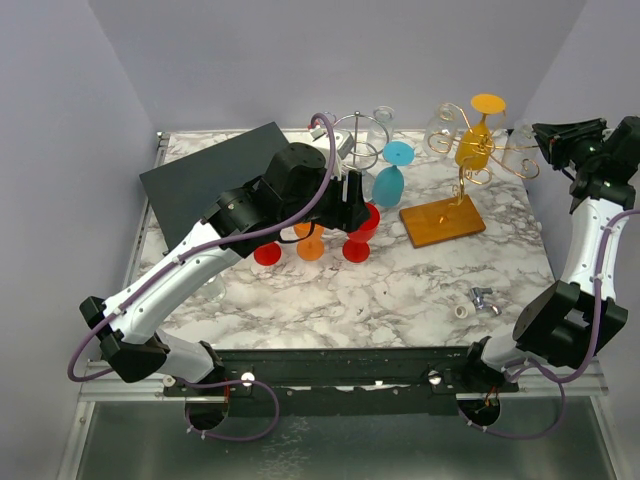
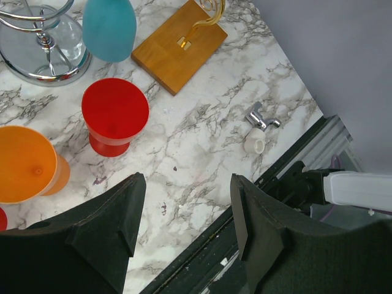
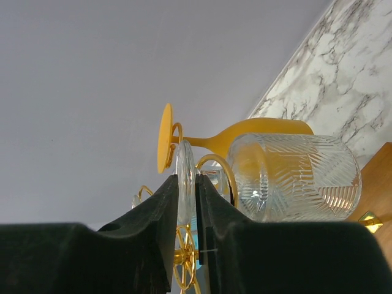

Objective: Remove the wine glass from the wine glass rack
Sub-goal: Pick up the wine glass from the wine rack.

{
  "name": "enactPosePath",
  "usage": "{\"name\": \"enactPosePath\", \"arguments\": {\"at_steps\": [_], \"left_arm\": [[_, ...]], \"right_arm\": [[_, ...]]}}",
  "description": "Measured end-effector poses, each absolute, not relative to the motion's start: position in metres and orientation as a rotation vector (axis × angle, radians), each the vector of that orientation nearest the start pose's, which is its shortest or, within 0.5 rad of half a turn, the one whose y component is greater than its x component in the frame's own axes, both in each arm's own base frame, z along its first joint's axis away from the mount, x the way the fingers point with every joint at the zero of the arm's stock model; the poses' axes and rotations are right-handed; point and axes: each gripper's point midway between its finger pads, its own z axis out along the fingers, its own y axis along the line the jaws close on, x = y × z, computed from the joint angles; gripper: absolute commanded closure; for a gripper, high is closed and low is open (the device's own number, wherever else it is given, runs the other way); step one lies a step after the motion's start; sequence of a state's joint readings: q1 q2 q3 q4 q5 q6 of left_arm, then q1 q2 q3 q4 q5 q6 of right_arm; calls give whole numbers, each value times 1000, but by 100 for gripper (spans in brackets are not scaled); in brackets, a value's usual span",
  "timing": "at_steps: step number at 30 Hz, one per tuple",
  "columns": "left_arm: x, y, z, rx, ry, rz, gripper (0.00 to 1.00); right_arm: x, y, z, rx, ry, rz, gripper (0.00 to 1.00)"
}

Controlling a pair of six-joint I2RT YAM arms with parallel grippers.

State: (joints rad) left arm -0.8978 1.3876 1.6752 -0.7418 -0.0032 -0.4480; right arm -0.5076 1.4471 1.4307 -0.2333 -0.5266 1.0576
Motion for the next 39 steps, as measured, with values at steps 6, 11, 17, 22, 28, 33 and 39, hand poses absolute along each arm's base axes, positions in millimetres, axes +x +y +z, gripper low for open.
{"name": "enactPosePath", "arguments": {"at_steps": [6, 11, 17, 22, 28, 33, 39], "left_arm": [[234, -322, 357, 473, 2077, -827, 37], [234, -322, 357, 473, 2077, -826, 37], [234, -322, 357, 472, 2078, -827, 36], [234, -322, 357, 472, 2078, -827, 36], [234, -322, 357, 472, 2078, -827, 36], [234, -322, 357, 472, 2078, -827, 36], [234, -322, 357, 471, 2078, -827, 36]], "right_arm": [[434, -105, 357, 1038, 1569, 861, 90], [434, -106, 356, 1054, 1563, 861, 99], [434, -107, 356, 1066, 1555, 859, 99], [432, -107, 356, 1088, 1542, 854, 99], [428, -108, 356, 1111, 1531, 841, 99], [425, -108, 357, 1125, 1521, 829, 99], [421, -111, 357, 1145, 1504, 802, 99]]}}
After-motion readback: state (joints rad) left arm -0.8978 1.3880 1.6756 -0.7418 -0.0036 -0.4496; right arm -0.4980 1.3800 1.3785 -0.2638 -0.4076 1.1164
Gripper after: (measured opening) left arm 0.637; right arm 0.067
